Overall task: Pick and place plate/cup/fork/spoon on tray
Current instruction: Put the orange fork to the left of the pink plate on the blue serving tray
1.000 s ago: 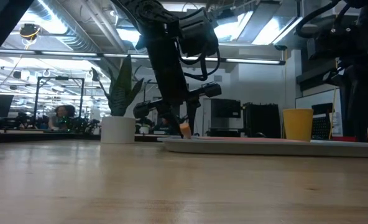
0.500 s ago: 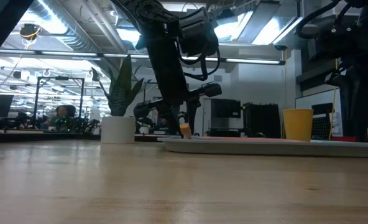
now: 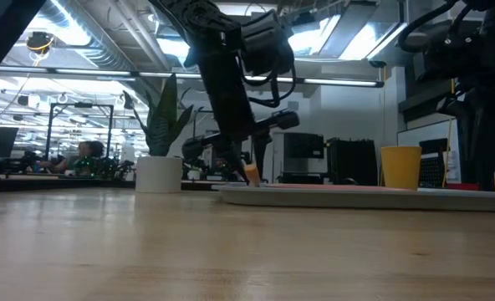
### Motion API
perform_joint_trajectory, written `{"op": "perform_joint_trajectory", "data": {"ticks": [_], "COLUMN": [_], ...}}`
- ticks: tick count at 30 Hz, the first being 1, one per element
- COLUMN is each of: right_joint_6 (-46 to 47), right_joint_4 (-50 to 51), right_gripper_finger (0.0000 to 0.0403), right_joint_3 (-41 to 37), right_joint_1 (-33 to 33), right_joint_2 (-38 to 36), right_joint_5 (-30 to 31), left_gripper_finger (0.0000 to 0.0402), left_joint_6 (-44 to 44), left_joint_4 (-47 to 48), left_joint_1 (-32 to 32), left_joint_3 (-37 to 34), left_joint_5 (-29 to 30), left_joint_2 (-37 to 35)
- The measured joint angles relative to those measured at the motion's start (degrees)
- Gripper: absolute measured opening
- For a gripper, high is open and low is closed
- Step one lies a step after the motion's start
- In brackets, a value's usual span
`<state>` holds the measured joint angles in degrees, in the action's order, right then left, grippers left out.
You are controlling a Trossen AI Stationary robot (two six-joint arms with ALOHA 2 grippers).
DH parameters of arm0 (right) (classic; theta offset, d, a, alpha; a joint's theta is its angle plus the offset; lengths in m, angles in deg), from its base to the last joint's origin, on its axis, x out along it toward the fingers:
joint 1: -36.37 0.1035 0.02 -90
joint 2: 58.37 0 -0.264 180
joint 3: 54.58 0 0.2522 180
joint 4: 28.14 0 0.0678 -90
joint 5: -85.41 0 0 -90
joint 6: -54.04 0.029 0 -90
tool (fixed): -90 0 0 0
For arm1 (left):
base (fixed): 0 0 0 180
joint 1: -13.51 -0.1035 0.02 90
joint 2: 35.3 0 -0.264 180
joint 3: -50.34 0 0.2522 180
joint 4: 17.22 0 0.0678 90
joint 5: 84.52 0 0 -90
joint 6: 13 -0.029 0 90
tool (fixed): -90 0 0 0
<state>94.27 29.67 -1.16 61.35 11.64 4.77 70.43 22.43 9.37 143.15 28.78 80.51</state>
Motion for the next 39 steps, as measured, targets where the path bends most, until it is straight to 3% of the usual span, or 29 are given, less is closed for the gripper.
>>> {"op": "perform_joint_trajectory", "data": {"ticks": [9, 39], "right_joint_6": [0.0, 0.0], "right_joint_4": [0.0, 0.0], "right_gripper_finger": [0.0045, 0.0045], "right_joint_3": [0.0, 0.0], "right_joint_1": [0.0, 0.0], "right_joint_2": [0.0, 0.0], "right_joint_5": [0.0, 0.0], "left_gripper_finger": [0.0086, 0.0086], "left_joint_6": [4.8, 6.1], "left_joint_4": [4.8, 3.9], "left_joint_1": [0.0, 0.3], "left_joint_3": [0.0, 0.0], "left_joint_5": [1.9, 4.8], "left_joint_2": [0.0, 0.0]}}
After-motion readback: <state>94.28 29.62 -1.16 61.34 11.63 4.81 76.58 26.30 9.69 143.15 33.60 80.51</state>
